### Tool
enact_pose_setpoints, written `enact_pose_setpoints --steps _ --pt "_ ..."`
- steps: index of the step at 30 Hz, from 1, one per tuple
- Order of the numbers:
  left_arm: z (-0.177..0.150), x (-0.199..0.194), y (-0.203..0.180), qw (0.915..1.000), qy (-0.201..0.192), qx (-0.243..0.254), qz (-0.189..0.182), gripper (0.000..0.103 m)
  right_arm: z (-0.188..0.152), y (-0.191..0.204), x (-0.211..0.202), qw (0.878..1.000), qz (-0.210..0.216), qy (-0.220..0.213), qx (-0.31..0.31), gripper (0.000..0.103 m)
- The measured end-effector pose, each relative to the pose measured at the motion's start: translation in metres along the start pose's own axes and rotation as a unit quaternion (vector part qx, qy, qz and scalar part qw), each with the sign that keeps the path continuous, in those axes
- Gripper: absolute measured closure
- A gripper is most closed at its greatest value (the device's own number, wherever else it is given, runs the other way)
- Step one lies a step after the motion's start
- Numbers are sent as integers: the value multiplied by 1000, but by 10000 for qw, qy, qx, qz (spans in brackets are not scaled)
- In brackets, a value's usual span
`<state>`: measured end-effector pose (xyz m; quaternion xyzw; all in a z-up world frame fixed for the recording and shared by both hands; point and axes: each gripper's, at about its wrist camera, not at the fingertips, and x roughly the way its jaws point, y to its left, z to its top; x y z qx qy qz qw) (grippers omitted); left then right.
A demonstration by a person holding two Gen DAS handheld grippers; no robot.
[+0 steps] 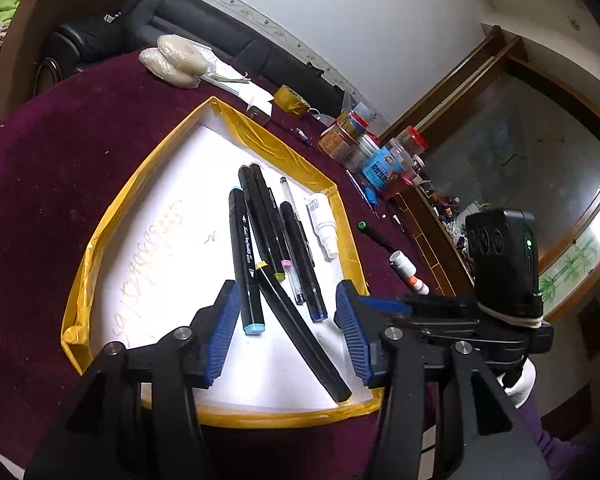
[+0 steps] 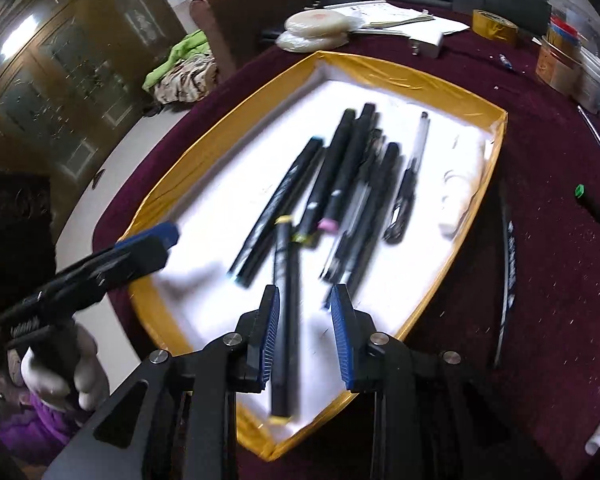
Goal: Organize rigid objects
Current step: 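Lower both markers into the tray and open both tools, then move both open tools back over the remaining items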
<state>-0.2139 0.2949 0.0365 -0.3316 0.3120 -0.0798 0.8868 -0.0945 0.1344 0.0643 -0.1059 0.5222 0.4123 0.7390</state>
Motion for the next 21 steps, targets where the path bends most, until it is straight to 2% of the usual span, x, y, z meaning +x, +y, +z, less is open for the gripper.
enact_pose_setpoints --steps 2,4,8,10,12,13,14,15,16,18,21 --pt "0 0 -1 10000 19 -27 3 50 -2 -5 -4 9998 112 -75 131 79" --pt "-1 -3 -3 10000 39 -5 23 46 -6 -18 -15 9991 9 -315 290 79" --pt "0 -10 -5 9999 -69 35 104 40 -17 -58 -60 9903 -502 -1075 716 79" --pt "0 -10 -6 9998 -114 47 156 39 -28 -75 -89 9785 -968 -1603 860 78" --pt "-1 -6 -7 9998 -90 60 189 39 -42 -91 -115 9589 -1566 -2157 968 56" --pt "-2 -4 -9 9998 -62 71 184 39 -52 -102 -127 9472 -1781 -2425 1112 27" --pt "-3 -1 -11 9998 -28 100 184 38 -59 -112 -134 9386 -1873 -2610 1261 11" --pt "-4 3 -15 9997 34 136 184 38 -67 -127 -139 9288 -1940 -2777 1505 11" --pt "-5 7 -19 9997 94 160 173 38 -72 -140 -141 9249 -1959 -2760 1733 11" --pt "-6 14 -27 9994 198 217 158 38 -82 -170 -135 9265 -1819 -2471 2178 11" --pt "-11 27 -42 9986 359 347 177 38 -96 -192 -122 9254 -1777 -2334 2399 11"
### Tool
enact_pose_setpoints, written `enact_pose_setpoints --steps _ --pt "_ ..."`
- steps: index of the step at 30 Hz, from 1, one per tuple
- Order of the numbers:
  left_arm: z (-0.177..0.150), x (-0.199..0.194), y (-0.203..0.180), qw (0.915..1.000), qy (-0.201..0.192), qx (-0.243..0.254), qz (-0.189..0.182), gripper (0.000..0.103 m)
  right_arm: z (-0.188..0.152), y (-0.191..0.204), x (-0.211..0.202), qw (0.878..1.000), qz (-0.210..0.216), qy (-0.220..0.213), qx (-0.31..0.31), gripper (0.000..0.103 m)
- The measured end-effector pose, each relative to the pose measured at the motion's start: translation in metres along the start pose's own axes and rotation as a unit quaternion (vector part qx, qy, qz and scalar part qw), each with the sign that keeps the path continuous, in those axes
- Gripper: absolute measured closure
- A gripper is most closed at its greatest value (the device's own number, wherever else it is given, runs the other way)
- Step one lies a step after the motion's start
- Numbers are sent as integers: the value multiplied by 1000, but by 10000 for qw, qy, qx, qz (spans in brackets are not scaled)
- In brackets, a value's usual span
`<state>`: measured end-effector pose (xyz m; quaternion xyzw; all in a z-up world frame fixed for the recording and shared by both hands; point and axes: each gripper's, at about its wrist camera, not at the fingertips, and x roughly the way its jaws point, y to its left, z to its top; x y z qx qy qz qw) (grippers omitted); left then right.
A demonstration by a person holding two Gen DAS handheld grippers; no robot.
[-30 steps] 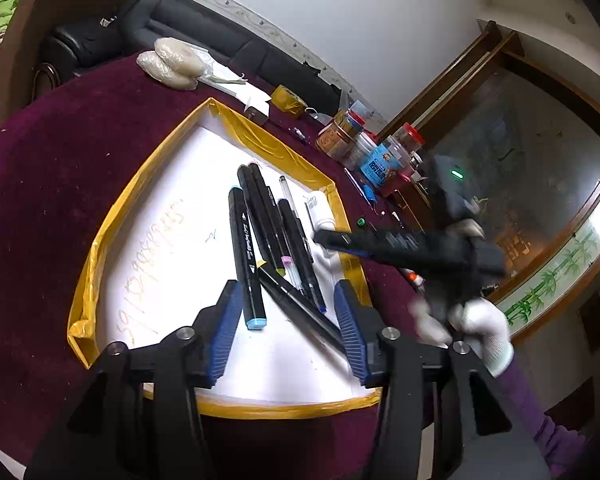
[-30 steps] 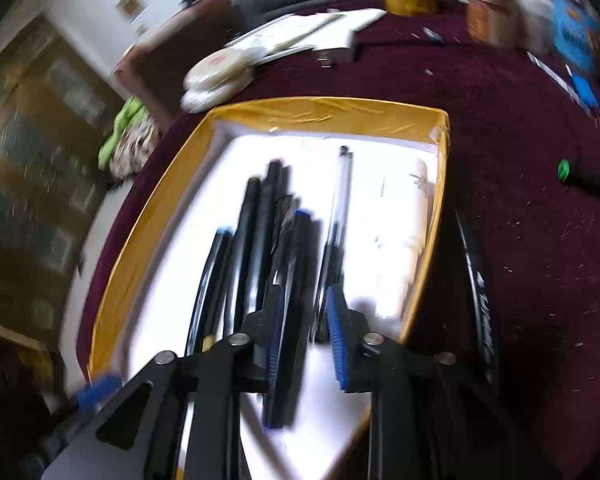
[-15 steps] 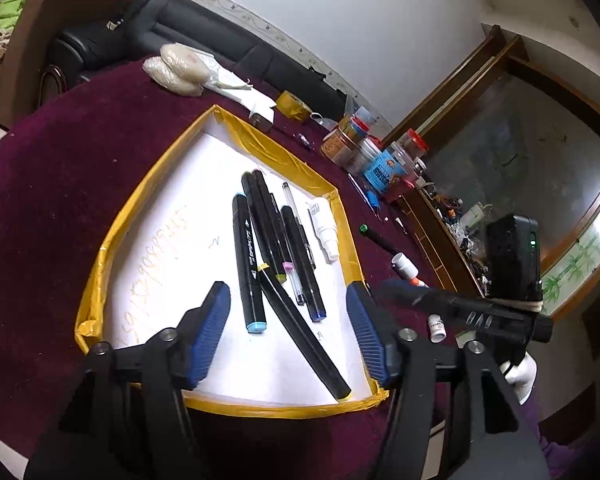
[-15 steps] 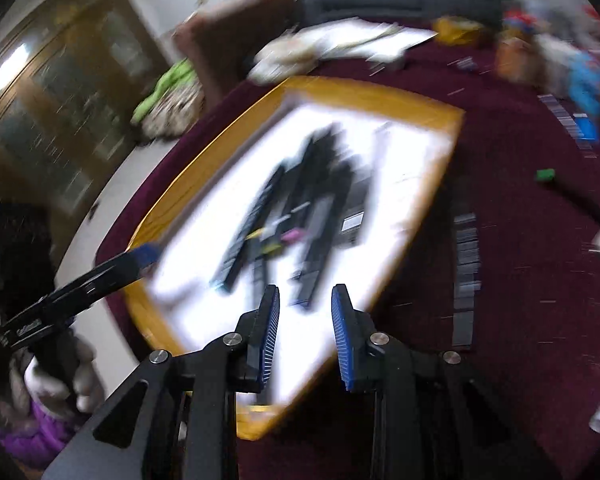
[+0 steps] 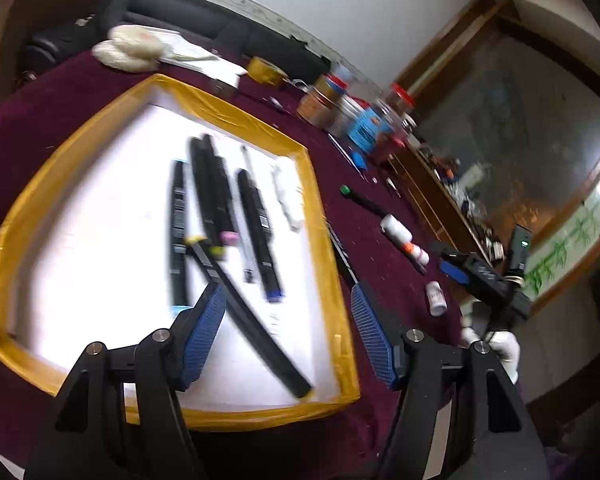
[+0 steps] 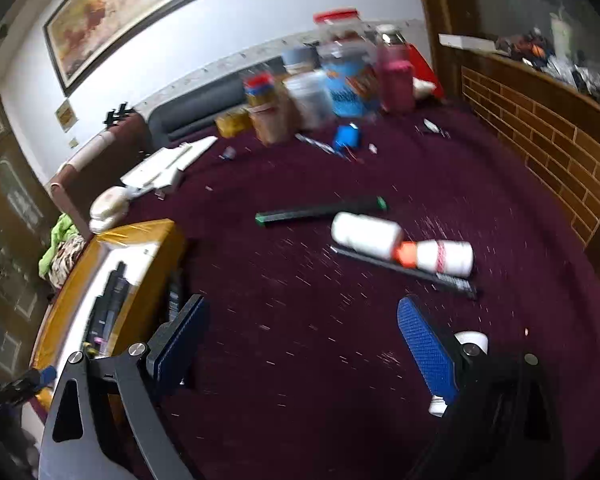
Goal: Organize rigid objects
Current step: 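Move both open tools back over the remaining items, then grasp a black marker from the table with the left tool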
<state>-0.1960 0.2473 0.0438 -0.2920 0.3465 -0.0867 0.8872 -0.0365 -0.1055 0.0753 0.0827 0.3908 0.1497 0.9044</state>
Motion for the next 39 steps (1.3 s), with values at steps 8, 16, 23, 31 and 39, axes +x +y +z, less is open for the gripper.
enact_pose_setpoints --steps 8,16,23,31,39 --pt "-6 29 -61 9969 360 681 -129 38 -8 -22 9 9985 -329 -394 -172 11" --pt "-9 95 -116 9881 981 1172 154 39 -10 -58 1 9957 249 -694 553 11" --pt "2 155 -143 9766 1473 1399 697 30 -12 -71 6 9931 491 -568 906 11" --pt "20 212 -151 9544 1625 1904 1629 22 -13 -72 4 9924 559 -620 908 11" --pt "5 204 -154 9465 1409 2476 1518 81 -12 -74 9 9925 533 -500 981 11"
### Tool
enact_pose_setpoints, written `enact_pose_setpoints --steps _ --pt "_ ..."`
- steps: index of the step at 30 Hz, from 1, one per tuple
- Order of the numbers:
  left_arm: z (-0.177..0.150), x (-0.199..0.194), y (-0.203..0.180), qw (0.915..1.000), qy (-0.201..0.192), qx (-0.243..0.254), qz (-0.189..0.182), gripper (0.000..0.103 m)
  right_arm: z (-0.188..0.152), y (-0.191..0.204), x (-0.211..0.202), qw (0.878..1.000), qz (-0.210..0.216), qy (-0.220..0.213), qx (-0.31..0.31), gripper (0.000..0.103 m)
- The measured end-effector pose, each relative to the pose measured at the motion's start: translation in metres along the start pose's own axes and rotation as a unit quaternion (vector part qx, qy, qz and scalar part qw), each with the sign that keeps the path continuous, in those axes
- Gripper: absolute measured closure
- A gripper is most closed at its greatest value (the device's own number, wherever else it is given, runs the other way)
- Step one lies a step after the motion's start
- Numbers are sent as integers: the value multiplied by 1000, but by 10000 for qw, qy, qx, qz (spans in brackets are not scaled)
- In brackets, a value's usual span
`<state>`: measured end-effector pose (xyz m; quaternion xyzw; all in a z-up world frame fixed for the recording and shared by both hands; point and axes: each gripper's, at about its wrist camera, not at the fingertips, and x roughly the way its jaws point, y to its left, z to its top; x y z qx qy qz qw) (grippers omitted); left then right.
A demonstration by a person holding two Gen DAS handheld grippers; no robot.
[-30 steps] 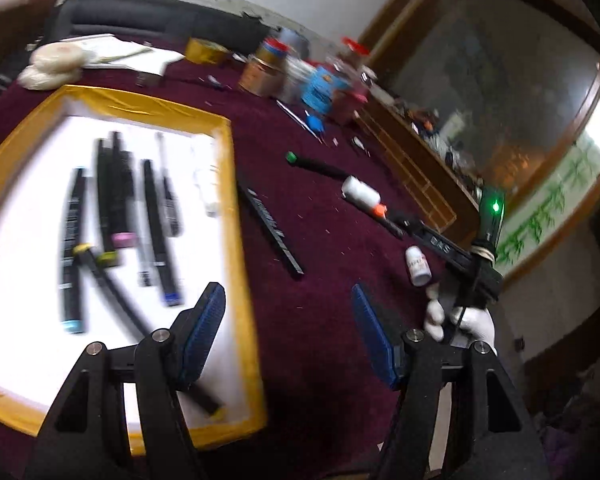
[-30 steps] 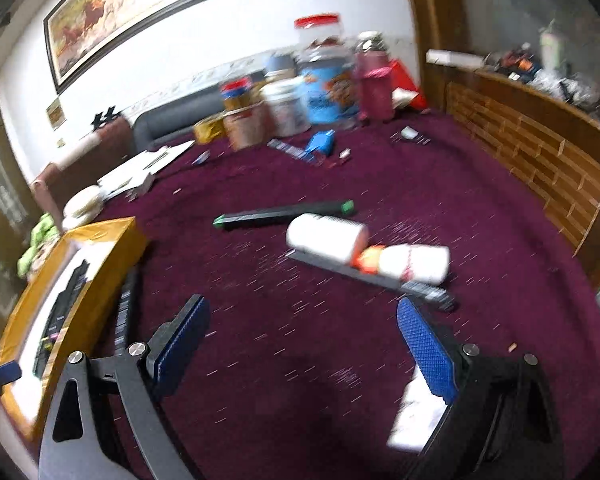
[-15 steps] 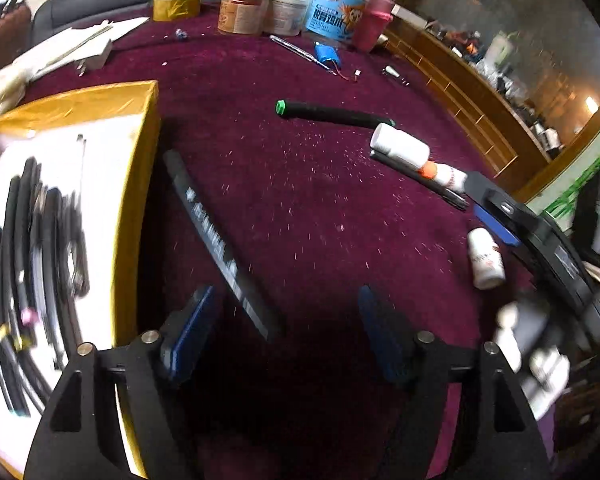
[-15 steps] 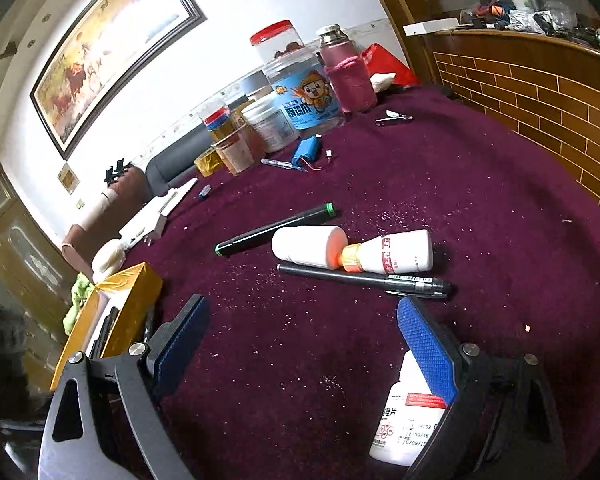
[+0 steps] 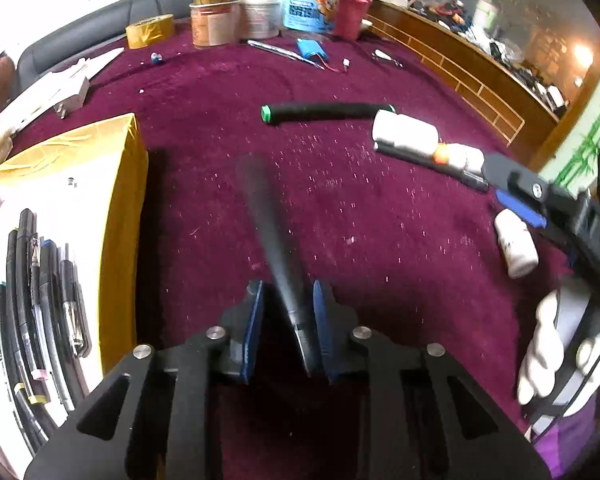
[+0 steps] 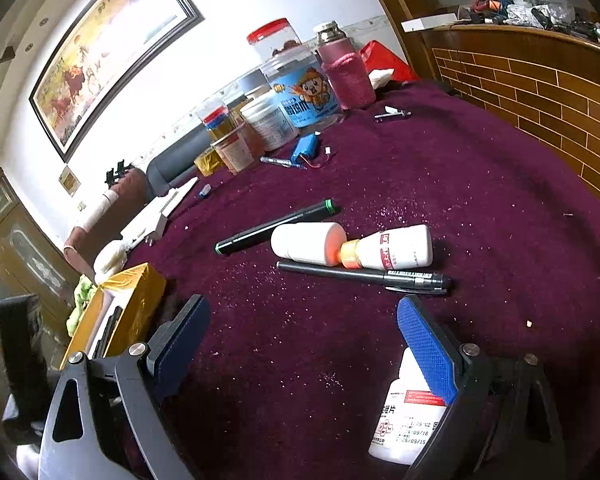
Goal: Organize rigid objects
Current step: 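Grasp a black marker from the table with the left tool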
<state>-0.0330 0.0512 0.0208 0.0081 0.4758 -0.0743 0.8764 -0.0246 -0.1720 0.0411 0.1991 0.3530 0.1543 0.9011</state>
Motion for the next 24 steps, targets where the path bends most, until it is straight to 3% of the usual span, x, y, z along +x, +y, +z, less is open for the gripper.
enact_pose_setpoints --steps 1,5,7,9,11,13,15,17,21,24 --pt "-2 -1 1 9998 77 -50 -193 81 0 0 0 10000 -2 0 2 11" --pt "-6 3 -3 9995 229 40 -223 79 0 -1 0 10000 -14 8 19 11" --pt "-2 3 -3 9995 242 -70 -200 71 0 -1 1 10000 -22 35 25 11" --pt "4 7 0 9988 262 -307 -276 56 0 -1 2 10000 -24 56 25 11" --pt "9 10 -4 9988 242 -303 -282 55 0 -1 2 10000 -30 65 29 11" --pt "12 15 -14 9998 111 -100 -135 64 0 -1 1 10000 -31 66 31 11" --pt "11 20 -28 9993 -63 331 155 89 0 -1 1 10000 -36 49 48 11" --pt "7 16 -31 9991 -159 399 -7 90 0 -2 -2 10000 -68 -19 67 11" --pt "0 -1 -22 9975 -127 70 -697 90 3 -8 -26 9992 71 -374 131 11" --pt "-8 -29 -12 9929 -330 -174 -1126 90 10 -22 -50 9982 -201 -557 98 11"
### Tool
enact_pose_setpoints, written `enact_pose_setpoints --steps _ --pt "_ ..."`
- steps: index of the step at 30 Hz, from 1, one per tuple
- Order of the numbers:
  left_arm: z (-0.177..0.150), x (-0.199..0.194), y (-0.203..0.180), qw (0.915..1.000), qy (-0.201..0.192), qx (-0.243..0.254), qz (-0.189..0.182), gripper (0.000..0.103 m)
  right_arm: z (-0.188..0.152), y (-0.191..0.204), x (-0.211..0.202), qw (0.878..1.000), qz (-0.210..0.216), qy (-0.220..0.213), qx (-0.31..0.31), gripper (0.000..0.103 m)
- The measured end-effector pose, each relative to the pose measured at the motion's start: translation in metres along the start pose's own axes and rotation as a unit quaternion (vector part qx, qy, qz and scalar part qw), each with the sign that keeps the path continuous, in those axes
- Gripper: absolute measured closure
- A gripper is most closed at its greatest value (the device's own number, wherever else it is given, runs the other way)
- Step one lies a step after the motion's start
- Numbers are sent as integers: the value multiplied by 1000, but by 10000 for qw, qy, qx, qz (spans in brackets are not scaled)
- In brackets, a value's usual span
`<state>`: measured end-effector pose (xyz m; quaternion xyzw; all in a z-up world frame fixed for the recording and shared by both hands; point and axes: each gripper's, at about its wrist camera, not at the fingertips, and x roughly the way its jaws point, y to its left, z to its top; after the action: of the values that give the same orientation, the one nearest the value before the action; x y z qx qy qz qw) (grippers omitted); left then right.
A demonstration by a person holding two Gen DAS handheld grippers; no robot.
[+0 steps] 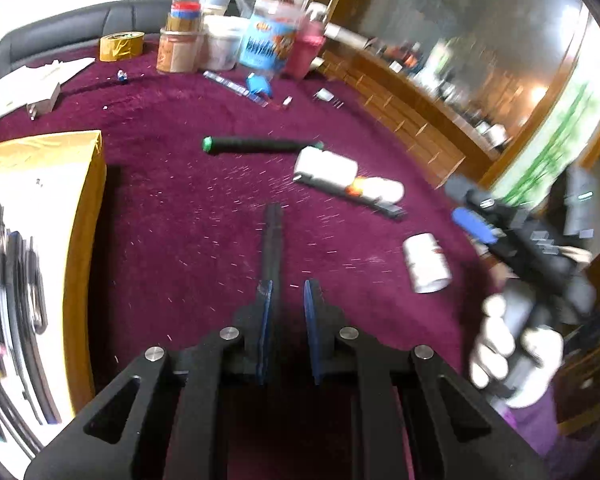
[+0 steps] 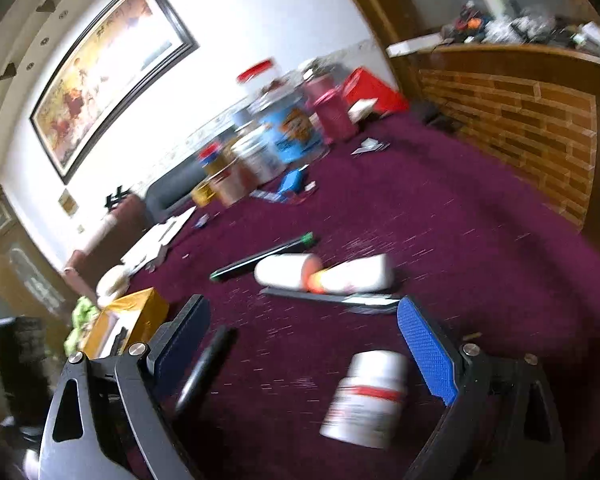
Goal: Organize rigid objects
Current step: 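Grasp a black marker from the table with the left tool, then grasp the white red-labelled pill bottle with the right tool while the left tool holds its marker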
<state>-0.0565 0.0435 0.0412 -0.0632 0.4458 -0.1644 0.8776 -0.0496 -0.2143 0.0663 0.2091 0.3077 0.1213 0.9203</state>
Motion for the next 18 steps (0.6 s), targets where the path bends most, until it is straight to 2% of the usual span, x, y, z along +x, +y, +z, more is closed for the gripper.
enact_pose_setpoints --steps 4,8,13,18 --pt "-12 -36 5 9963 -319 -288 -746 90 14 -24 -10 9969 -754 103 -200 11" --pt "-15 -46 6 9918 -453 -385 -1133 90 12 -33 -4 9937 -977 490 -235 11" --pt "-18 -35 10 9951 -297 -478 -814 87 -2 -21 19 9907 -882 984 -335 11" --pt "-23 -3 -4 9989 125 -239 -388 46 -19 -2 40 9833 -1000 1366 -667 11"
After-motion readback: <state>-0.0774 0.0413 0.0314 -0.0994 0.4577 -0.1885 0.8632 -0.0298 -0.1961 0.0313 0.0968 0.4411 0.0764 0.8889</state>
